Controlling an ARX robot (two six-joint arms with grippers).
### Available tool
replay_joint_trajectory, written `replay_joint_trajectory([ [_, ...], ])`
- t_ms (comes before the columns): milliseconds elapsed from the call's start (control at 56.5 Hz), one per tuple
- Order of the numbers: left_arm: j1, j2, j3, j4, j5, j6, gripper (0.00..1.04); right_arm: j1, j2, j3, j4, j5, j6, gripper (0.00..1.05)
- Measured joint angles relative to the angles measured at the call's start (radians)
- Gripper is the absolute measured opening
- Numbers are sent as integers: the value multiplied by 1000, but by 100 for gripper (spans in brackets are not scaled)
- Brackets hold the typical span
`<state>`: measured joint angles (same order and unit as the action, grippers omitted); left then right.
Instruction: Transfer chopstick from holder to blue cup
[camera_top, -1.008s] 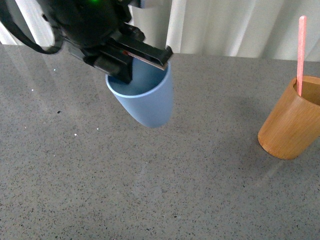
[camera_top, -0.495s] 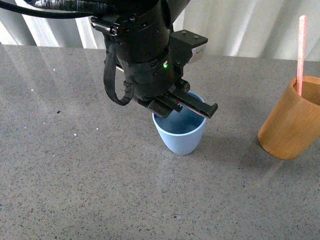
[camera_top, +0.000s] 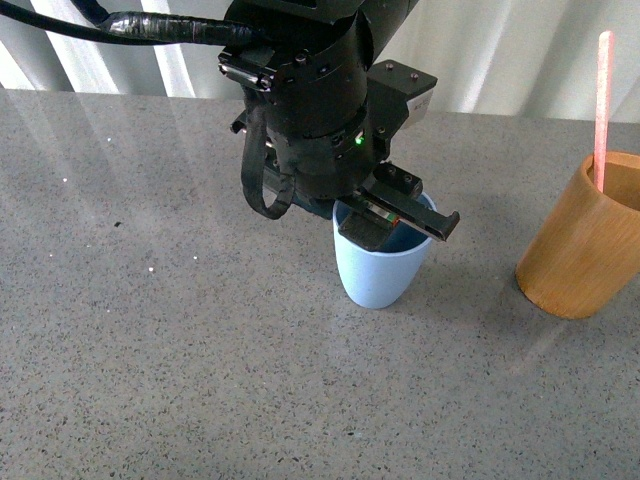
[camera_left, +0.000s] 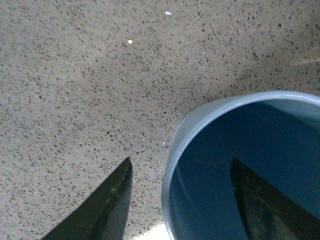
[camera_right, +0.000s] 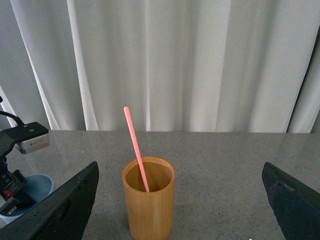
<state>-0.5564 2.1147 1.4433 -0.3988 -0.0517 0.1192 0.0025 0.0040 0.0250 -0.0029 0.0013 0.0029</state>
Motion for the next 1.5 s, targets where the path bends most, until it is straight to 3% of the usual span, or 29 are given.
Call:
replay_joint_trajectory([
  [106,14,-51,-29,51,-9,-4,81,0,0,0,0,0,0,95],
  [248,40,-139,-109,210,-33,10,100,0,0,0,0,0,0,95],
  [336,65,-209,-166,317,-43,5,97,0,0,0,0,0,0,95],
  [566,197,-573,-553,811,-183,-104,98,0,0,0,0,0,0,95],
  [778,215,-672,-670,883,-206,-128,98,0,0,0,0,-1,0,95],
  [831,216,-664,-719,1005,-252,-124,89,0,0,0,0,-1,0,95],
  [973,257,-728,-894,1221,-225,-123,66,0,0,0,0,2,0,95],
  [1168,334,-865,-1056,1260,-171,-124,36,0,0,0,0,-2,0,95],
  [1327,384,-974,-1178,1263,-110,-124,3,0,0,0,0,0,0,95],
  [1504,435,-1099,-1270,1232,-72,-122,4,0,0,0,0,0,0,95],
])
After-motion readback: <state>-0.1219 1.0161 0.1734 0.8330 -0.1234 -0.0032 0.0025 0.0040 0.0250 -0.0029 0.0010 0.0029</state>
